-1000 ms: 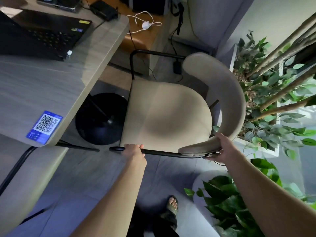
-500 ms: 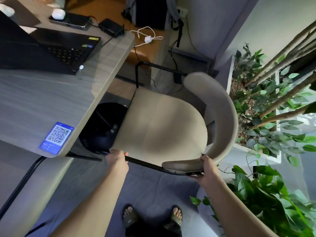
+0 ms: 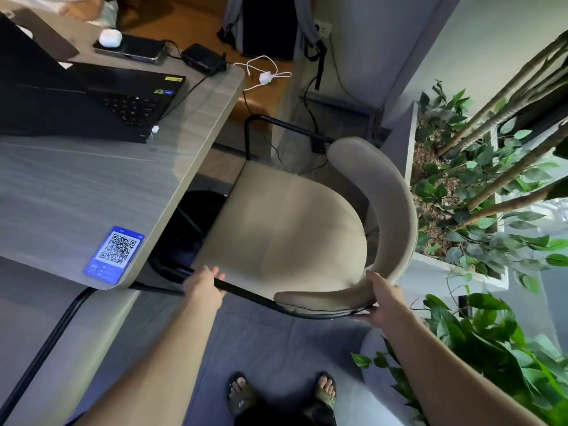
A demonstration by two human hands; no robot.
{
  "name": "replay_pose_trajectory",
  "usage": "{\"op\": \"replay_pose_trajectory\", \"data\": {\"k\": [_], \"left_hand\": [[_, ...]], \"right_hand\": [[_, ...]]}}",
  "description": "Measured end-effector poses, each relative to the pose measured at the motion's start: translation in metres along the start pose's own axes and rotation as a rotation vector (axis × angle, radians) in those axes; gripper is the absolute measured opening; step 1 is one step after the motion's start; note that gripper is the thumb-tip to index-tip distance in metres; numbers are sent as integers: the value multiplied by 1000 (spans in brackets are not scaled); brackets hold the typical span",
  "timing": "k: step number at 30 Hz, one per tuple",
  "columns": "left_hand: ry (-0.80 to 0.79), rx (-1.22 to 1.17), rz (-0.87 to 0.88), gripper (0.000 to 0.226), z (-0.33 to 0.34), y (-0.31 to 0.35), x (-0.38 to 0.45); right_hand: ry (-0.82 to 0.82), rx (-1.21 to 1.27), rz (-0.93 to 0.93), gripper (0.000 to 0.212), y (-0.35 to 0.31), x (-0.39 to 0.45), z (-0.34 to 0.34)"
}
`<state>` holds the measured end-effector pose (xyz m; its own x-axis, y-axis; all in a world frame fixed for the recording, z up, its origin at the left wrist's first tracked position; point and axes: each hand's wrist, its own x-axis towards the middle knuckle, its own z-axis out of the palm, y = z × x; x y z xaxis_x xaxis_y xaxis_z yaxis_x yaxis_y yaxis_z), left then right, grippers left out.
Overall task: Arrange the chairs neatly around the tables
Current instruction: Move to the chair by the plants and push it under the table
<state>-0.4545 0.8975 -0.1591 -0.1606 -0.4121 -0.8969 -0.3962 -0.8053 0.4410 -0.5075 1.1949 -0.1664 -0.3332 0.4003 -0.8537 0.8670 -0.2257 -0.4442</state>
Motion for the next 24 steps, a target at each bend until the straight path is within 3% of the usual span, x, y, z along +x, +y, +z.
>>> {"op": "replay_pose_trajectory", "data": {"k": [6,13,24], "left_hand": [[-8,-20,-55,23,7,-16,0],[-24,-22,-88,30,9,-9,6],[-62,-40,-78,22,7,3,14]], "right_hand": [[20,-96,-86,46,-4,7,4],[10,-91,-134,38,-15,2,12],[-72,-221,-134,44,-29,0,26]]}}
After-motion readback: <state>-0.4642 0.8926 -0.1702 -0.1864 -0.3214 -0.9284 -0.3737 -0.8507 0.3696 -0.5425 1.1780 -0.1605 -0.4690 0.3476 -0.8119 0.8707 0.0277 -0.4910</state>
